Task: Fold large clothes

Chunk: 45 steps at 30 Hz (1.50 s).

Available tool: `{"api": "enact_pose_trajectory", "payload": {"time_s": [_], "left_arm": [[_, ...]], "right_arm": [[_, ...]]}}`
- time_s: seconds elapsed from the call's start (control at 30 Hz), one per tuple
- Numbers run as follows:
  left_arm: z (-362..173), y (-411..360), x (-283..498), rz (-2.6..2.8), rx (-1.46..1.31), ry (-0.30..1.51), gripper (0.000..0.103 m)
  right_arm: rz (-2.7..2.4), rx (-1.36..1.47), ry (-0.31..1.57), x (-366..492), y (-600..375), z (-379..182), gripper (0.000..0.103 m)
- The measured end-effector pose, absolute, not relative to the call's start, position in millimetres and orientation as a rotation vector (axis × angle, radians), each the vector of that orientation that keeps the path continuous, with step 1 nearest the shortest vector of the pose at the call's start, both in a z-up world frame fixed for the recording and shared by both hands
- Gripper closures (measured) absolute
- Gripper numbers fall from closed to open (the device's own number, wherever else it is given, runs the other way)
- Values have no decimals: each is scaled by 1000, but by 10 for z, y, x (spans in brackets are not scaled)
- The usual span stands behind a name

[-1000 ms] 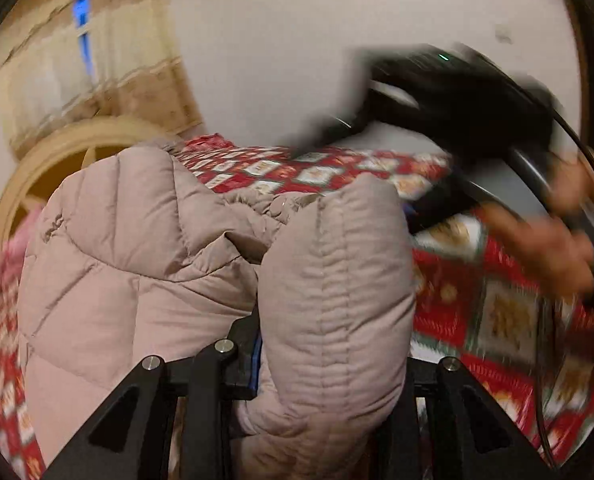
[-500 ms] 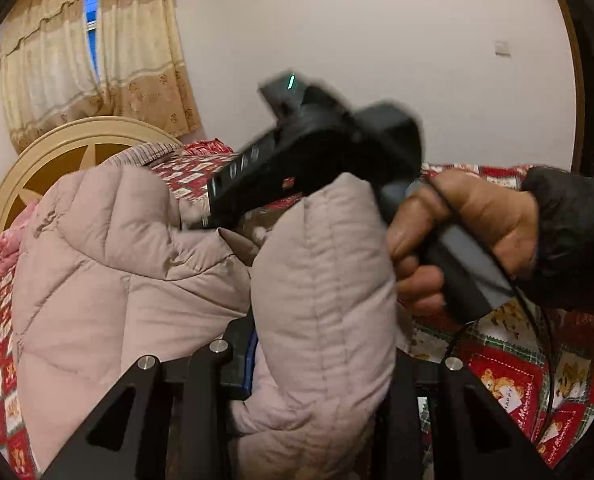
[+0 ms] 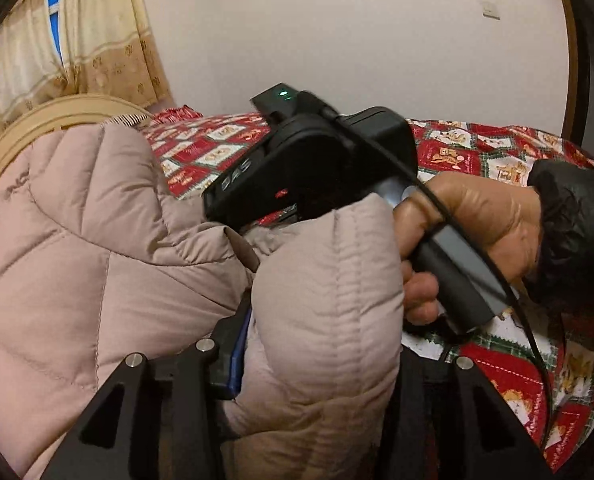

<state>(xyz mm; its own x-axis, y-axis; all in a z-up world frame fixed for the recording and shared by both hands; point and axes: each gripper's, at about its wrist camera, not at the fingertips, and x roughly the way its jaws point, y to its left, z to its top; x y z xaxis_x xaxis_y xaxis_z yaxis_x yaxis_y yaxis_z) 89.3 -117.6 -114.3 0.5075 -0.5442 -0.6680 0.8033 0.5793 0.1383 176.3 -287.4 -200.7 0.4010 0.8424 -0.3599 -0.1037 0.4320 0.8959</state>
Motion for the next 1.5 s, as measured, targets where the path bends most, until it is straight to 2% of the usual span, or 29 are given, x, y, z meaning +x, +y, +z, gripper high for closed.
{"api": "enact_pose_trajectory", "payload": {"time_s": [0.1,0.2,0.23,0.27,0.33,0.37,0.4,0.63,0.73,0.77,0.83,0.9,0.93,0.97,1.0,1.07,1.17,1.3,1.5], "left_arm": [[-1164,-1154,891,-850,466,620,61],[-1172,-1183,889,-844,477,619,61],[-1170,-1184,896,-842,475,621,61],[-1172,-1198,904,-842,471,622,61],[-1171,-1195,918,-841,460,622,61],[-1169,-1194,921,-842,458,621,61],[-1168,-1194,921,-842,457,619,61],[-1179,-1181,909,-845,434,608,61],[-1195,-1176,893,-845,424,609,61],[-1194,-1174,888,-846,422,609,61],[-1194,-1164,877,-847,417,608,61],[-1194,-1145,872,-850,412,608,61],[-1194,-1141,872,-853,410,608,61],[-1195,-1141,874,-854,406,609,61],[-1196,-1146,876,-856,403,610,61],[-1203,-1158,871,-856,403,610,61],[-1190,-1148,849,-857,397,603,60],[-1044,-1035,699,-880,374,598,60],[-709,-474,346,-955,345,606,59]], "right_arm": [[717,992,962,1741,-2969,-2014,87],[668,970,962,1729,-3047,-1960,78],[651,961,970,1695,-3095,-1933,73],[629,946,979,1666,-3124,-1892,61],[543,883,1010,1595,-3195,-1783,49],[495,841,1016,1535,-3252,-1702,39],[453,810,1019,1487,-3303,-1635,36],[456,722,825,1405,-3363,-947,33],[544,608,804,1633,-2961,-724,16],[547,550,815,1736,-2810,-690,15],[549,468,869,1972,-2554,-728,15],[607,428,936,2043,-2377,-927,23],[607,428,936,2043,-2377,-927,41],[637,422,940,2033,-2350,-957,55],[654,425,937,1966,-2384,-987,60],[660,392,913,1893,-2363,-955,76],[629,280,887,1755,-2257,-869,83],[563,208,872,1683,-2198,-814,85],[552,366,903,1806,-2341,-1086,84]]}}
